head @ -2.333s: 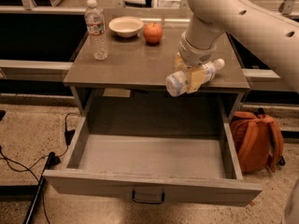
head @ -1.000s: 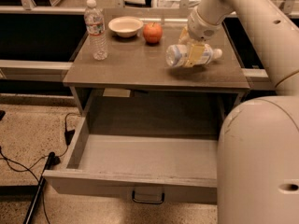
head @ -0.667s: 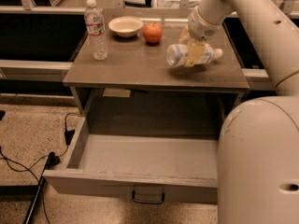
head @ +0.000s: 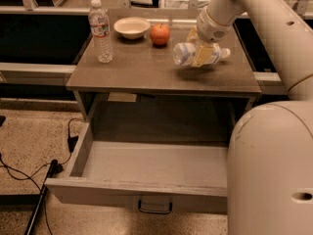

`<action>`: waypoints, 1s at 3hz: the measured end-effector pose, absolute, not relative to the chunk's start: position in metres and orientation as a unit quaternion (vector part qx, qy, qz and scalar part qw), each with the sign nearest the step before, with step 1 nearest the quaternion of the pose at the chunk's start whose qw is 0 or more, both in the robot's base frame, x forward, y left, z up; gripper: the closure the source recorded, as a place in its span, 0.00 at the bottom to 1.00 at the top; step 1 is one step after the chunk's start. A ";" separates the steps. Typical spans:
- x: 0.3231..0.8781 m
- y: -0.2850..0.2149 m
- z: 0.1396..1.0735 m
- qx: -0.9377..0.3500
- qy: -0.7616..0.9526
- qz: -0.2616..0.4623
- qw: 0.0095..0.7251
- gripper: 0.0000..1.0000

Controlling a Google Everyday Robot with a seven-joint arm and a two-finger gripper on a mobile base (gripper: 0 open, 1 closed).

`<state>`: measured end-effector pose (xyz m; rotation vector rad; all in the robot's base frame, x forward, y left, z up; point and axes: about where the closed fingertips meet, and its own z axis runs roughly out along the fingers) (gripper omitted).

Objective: Pick blue plastic bottle from top drawer and place on counter

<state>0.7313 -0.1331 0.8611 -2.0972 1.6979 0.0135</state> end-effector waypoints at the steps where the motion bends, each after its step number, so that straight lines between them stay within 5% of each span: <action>1: 0.731 -0.133 0.861 -0.758 0.614 0.005 0.220 0.13; 2: 0.731 -0.133 0.861 -0.758 0.614 0.005 0.220 0.00; 3: 0.731 -0.133 0.861 -0.758 0.614 0.005 0.220 0.00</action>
Offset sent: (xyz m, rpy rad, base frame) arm 0.0000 0.0000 0.0000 0.0000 0.0000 0.0000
